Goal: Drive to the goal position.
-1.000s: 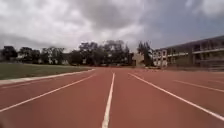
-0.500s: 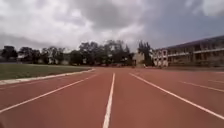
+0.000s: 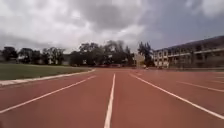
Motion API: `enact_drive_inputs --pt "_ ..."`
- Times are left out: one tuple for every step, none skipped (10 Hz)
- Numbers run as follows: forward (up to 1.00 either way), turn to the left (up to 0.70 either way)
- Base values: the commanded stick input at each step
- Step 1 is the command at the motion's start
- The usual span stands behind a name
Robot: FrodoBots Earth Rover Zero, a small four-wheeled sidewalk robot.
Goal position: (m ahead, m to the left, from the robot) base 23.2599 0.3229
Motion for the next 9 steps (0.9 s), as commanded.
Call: enact_drive_inputs --pt "0.60 0.00" --pt "0.60 0.00" --pt "0.60 0.00" --pt "0.60 0.00" --pt "0.60 0.00" --pt "0.60 0.00" --pt "0.60 0.00" --pt "0.60 0.00" --pt "0.60 0.00"
